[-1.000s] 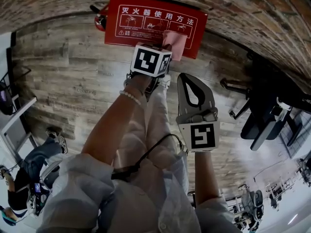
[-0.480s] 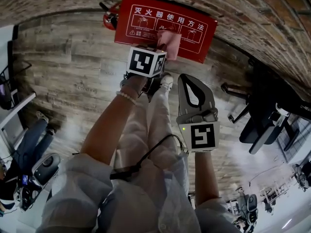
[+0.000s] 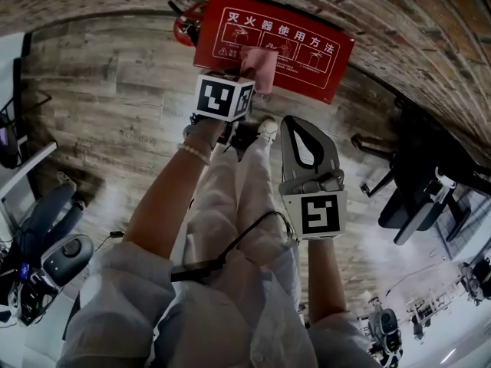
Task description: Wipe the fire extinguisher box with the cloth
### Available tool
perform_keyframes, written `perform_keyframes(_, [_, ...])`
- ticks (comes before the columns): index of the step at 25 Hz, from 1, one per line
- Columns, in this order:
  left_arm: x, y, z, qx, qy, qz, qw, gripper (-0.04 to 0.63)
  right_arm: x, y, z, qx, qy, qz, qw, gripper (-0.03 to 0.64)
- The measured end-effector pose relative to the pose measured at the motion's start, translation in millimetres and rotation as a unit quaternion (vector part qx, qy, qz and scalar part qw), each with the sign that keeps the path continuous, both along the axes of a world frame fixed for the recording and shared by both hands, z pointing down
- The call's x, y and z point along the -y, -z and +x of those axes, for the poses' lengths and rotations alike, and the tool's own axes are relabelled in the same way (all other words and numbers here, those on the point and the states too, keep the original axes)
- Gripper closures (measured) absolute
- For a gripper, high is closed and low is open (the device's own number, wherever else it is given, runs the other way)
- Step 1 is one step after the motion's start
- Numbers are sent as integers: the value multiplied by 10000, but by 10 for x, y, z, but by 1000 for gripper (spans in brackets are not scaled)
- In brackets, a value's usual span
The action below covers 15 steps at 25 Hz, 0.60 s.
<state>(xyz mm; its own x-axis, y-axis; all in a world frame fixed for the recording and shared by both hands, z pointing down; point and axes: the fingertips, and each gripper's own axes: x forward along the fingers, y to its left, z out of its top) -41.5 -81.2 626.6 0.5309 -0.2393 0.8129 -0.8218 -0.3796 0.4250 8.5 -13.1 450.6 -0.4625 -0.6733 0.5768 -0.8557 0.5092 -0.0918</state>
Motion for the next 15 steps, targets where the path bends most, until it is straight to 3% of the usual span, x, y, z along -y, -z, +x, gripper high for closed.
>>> perform_keyframes(15, [146, -5, -749, 225, 512, 54, 9984, 581, 48, -23, -285, -5, 185, -25, 9998, 609])
